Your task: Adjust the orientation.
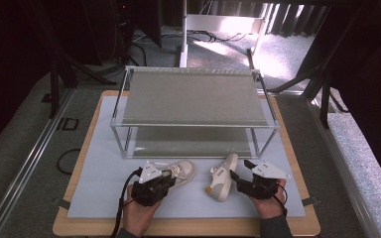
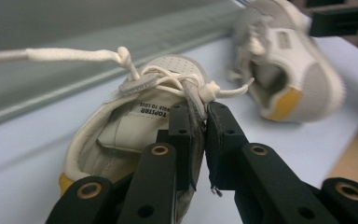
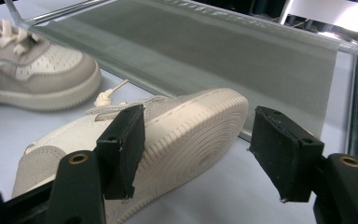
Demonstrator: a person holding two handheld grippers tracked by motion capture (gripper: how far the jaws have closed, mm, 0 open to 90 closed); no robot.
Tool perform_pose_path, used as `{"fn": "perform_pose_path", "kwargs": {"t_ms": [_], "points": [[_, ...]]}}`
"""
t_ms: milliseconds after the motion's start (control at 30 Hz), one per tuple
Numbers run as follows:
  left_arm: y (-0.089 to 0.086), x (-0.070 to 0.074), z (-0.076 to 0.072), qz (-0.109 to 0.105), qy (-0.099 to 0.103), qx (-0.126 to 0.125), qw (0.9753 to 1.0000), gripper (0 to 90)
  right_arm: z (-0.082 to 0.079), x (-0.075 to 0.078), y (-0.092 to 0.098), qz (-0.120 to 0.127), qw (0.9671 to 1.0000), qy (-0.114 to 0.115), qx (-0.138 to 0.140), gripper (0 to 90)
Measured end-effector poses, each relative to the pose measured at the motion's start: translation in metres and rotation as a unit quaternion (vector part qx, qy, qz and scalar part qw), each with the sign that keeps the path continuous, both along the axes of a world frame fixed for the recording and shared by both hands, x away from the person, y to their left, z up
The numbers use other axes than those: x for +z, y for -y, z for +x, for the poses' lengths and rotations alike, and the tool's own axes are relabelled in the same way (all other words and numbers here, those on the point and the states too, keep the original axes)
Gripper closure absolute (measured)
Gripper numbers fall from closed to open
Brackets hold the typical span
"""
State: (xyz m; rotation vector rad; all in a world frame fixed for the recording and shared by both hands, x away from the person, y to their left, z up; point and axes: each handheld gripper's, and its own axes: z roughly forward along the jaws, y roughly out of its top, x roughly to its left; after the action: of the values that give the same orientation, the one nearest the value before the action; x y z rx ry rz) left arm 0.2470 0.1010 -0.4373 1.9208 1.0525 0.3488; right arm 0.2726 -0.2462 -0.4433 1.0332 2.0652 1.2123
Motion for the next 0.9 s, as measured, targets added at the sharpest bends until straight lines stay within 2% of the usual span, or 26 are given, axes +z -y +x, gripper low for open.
{"fn": "perform_pose_path", "kwargs": {"t_ms": [67, 133, 200, 233, 267, 300, 333, 433, 500, 567, 667, 767, 900], "points": [[0.000, 0.000, 0.000, 0.000, 0.000, 0.000, 1.0000, 80.9, 0.000, 0.000, 0.000, 0.001, 1.0000, 0.000, 0.000, 35.1], [-0.001, -0.005, 0.001, 0.012, -0.008, 0.005, 0.9999, 80.7, 0.000, 0.000, 0.000, 0.002, 1.0000, 0.000, 0.001, 35.1], [-0.002, -0.008, 0.001, 0.005, -0.008, 0.001, 1.0000, 79.6, 0.000, 0.000, 0.000, 0.001, 1.0000, 0.000, 0.001, 35.1], [-0.002, -0.009, 0.002, 0.009, -0.012, -0.008, 0.9999, 76.9, 0.000, 0.000, 0.000, 0.001, 1.0000, 0.000, 0.001, 35.1], [-0.002, -0.009, 0.002, 0.009, -0.012, -0.008, 0.9999, 70.1, 0.000, 0.000, 0.000, 0.001, 1.0000, 0.000, 0.001, 35.1], [-0.001, -0.008, 0.001, 0.019, -0.003, -0.012, 0.9997, 70.1, 0.000, 0.000, 0.000, 0.002, 1.0000, 0.000, 0.001, 35.1], [-0.001, -0.006, 0.001, 0.019, 0.001, -0.020, 0.9996, 56.4, 0.000, 0.000, 0.000, 0.002, 1.0000, 0.000, 0.002, 35.1], [-0.005, -0.002, -0.002, 0.012, 0.019, -0.025, 0.9994, 46.0, 0.000, 0.000, 0.000, 0.000, 1.0000, 0.000, 0.002, 35.2], [-0.009, -0.001, -0.004, 0.014, 0.030, -0.019, 0.9993, 39.4, 0.000, 0.000, 0.000, 0.000, 1.0000, 0.000, 0.003, 35.1], [-0.016, -0.001, -0.006, 0.009, 0.037, -0.014, 0.9992, 36.7, 0.000, 0.000, 0.000, -0.001, 1.0000, 0.000, 0.003, 35.2], [-0.027, -0.003, -0.008, 0.011, 0.043, -0.002, 0.9990, 28.0, 0.000, 0.000, 0.000, -0.001, 1.0000, 0.000, 0.003, 35.2], [-0.035, -0.005, -0.010, 0.027, 0.044, 0.018, 0.9985, 18.8, 0.000, 0.000, 0.000, -0.001, 1.0000, 0.000, 0.004, 35.2], [-0.043, -0.013, -0.010, 0.019, 0.031, 0.013, 0.9993, 16.3, 0.001, 0.000, 0.001, 0.002, 1.0000, -0.001, 0.006, 35.1]]}}
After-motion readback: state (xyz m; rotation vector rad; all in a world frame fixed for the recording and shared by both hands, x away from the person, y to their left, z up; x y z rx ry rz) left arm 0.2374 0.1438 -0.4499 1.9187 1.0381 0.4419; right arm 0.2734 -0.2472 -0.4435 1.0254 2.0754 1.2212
